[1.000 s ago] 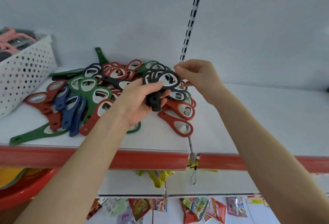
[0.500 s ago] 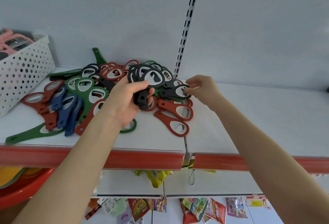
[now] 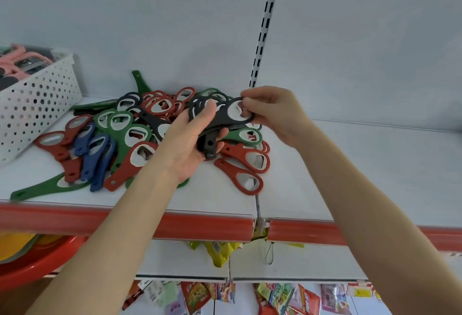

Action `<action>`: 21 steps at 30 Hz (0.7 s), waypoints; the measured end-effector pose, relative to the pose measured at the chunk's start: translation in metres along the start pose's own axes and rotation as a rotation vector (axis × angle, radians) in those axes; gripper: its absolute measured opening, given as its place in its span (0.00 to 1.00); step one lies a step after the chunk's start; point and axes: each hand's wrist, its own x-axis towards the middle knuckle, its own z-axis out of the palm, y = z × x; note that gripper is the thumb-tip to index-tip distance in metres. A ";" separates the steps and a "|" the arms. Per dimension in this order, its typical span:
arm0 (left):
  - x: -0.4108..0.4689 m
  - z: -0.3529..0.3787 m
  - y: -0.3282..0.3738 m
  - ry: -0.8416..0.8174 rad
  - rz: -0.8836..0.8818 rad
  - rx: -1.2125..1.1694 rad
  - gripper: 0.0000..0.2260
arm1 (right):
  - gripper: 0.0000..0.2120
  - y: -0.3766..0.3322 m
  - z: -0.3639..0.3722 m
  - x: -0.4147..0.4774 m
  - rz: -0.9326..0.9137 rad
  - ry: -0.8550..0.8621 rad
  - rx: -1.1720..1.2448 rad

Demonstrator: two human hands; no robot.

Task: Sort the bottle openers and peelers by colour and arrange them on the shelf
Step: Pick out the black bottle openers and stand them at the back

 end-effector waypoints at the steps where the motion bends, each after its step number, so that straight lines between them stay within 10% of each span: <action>1: 0.000 0.001 -0.002 0.009 0.002 -0.006 0.11 | 0.07 0.002 0.006 0.002 -0.022 0.017 -0.024; 5: 0.001 -0.003 -0.001 0.119 0.043 -0.025 0.07 | 0.04 0.020 -0.001 0.022 -0.070 0.221 -0.347; 9: 0.001 -0.013 0.000 0.174 0.083 -0.042 0.07 | 0.22 0.052 -0.019 0.039 0.182 0.148 -0.750; 21: 0.012 -0.023 0.000 0.291 0.150 0.033 0.17 | 0.07 0.019 -0.035 0.031 0.062 0.301 -0.242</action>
